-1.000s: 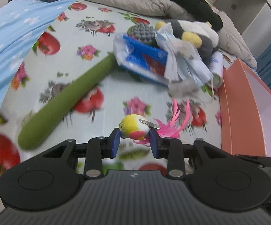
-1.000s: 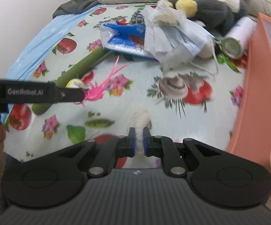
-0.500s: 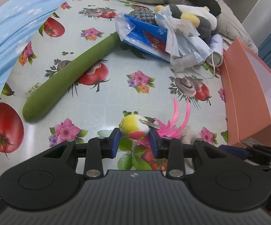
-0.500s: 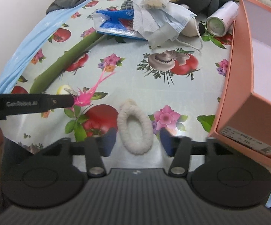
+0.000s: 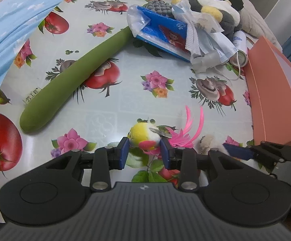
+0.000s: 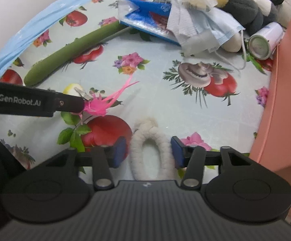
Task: Organize soft objects
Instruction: 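Lift the bird toy and hair tie and carry both over the pink box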
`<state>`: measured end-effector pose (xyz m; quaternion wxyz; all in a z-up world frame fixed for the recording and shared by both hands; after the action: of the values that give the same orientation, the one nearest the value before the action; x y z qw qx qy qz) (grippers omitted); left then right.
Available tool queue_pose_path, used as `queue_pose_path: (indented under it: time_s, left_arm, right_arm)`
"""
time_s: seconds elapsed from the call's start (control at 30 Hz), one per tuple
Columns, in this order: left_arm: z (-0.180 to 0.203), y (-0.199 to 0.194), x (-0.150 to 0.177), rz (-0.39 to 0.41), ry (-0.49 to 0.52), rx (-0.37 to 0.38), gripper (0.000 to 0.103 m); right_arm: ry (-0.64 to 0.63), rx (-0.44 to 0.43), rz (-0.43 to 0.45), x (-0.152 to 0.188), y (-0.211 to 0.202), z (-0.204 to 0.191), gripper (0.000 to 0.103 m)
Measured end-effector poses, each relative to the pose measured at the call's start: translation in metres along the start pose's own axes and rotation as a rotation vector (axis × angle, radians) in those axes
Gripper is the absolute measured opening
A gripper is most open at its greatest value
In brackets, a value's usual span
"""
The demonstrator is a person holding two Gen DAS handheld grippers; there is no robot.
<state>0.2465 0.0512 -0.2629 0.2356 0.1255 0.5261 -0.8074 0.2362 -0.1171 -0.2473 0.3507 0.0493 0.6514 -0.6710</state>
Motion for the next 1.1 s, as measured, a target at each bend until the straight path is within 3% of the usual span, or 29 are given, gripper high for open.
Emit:
queue_pose_path:
  time_s: [0.03,0.13,0.33,0.73,1.1]
  left_arm:
    - [0.000,0.001,0.000,0.000,-0.001,0.000,0.039]
    - [0.001,0.000,0.000,0.003,-0.001,0.003,0.039]
    - [0.010,-0.019,-0.002,0.043,0.018,0.015,0.039]
    - [0.044,-0.083,0.012,0.151,0.067,0.044,0.039]
    - [0.090,-0.132,0.001,0.240,0.132,0.100,0.039]
  right_arm:
    - [-0.002,-0.004,-0.006,0.000,0.002,-0.001,0.022]
    - [-0.001,0.002,-0.004,0.001,0.004,-0.002,0.018]
    - [0.057,0.008,0.001,-0.001,-0.005,0.005,0.017]
    - [0.130,0.033,0.107,0.006,-0.070,0.015,0.017]
    - [0.207,0.059,0.239,-0.006,-0.133,0.042,0.017]
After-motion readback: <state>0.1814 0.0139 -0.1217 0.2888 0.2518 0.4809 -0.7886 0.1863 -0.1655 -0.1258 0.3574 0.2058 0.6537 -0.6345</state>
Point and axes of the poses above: each gripper's, at about its wrist camera, not at the fingertips, and y roughly the way its jaws point, z to its right, x to its underside, the point moved 3 cm from there along y, roughly the way its jaws point, and after that the axes turned 13 degrees about x, right-handed, at the moved point
